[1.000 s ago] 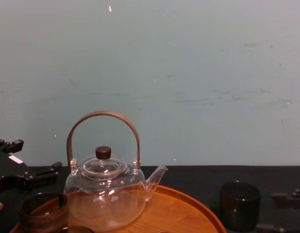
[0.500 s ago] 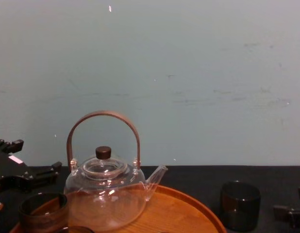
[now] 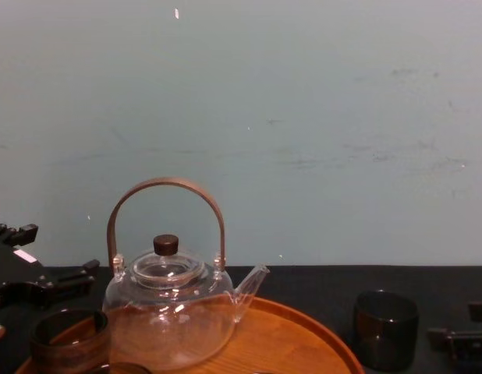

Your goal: Pick up the glass from the table and place it on the tray.

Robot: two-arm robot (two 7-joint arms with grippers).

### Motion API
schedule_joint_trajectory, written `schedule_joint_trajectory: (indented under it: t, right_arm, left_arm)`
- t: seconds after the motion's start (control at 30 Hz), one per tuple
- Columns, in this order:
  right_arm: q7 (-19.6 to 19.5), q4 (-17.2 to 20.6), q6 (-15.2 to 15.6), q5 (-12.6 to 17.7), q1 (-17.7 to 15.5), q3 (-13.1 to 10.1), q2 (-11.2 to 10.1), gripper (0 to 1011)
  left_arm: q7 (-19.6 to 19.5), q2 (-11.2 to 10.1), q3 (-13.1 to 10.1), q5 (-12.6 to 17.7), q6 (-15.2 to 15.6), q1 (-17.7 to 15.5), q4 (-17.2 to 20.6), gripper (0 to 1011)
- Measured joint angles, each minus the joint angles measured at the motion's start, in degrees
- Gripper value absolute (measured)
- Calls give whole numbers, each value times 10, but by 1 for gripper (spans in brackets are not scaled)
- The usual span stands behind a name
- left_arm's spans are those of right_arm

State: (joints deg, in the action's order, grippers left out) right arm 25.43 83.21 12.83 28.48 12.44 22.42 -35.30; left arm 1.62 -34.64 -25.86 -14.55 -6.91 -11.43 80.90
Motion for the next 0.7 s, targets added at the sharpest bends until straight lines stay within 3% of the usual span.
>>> schedule_joint_trajectory:
  t: [0.7]
  right_arm:
    - [11, -104, 9, -42, 76, 25, 69, 1002]
  left_arm:
    - [0, 0, 0, 0, 0, 0, 0, 1001]
